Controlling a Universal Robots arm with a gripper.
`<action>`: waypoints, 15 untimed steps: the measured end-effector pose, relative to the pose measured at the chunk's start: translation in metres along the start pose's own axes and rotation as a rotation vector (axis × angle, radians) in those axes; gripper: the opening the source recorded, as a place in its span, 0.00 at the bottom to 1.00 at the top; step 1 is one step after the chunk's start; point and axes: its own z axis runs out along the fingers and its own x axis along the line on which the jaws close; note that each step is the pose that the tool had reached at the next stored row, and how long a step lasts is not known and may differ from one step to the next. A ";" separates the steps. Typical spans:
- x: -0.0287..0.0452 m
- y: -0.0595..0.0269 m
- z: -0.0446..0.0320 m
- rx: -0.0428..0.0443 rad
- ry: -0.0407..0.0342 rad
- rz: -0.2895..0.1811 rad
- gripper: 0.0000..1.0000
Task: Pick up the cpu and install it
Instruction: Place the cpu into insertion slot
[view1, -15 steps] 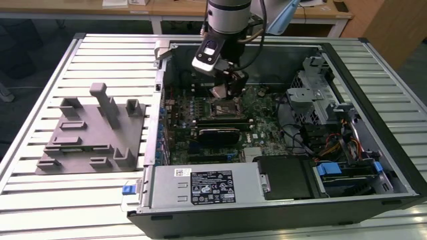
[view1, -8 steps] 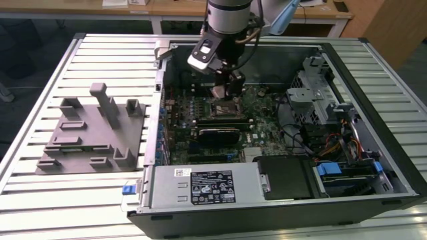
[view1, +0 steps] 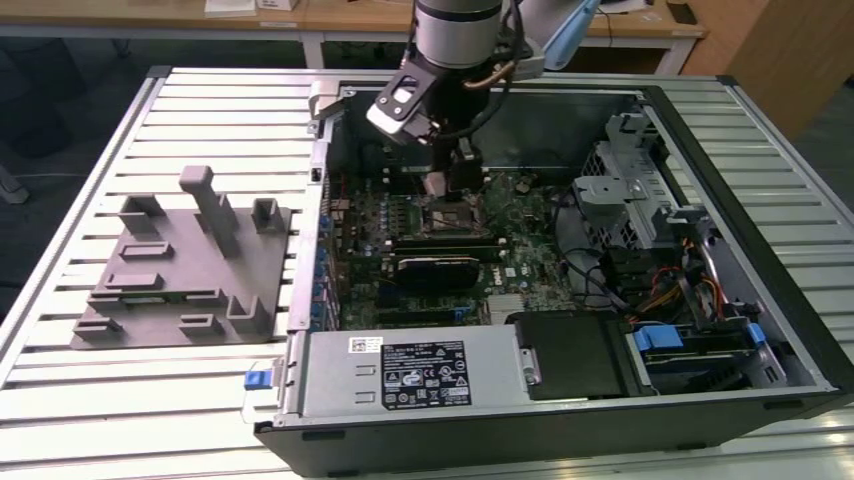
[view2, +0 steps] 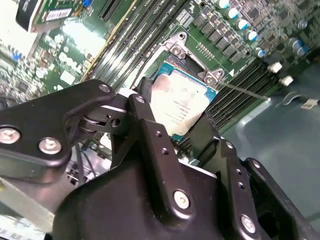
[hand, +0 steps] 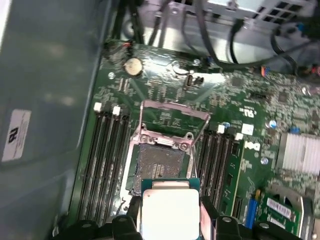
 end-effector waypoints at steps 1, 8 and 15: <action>0.0000 0.0000 0.0001 0.0005 -0.0007 0.018 0.54; 0.0000 0.0003 0.0032 0.0027 -0.0038 0.104 0.54; -0.0003 0.0037 0.0110 0.0033 -0.0047 0.129 0.54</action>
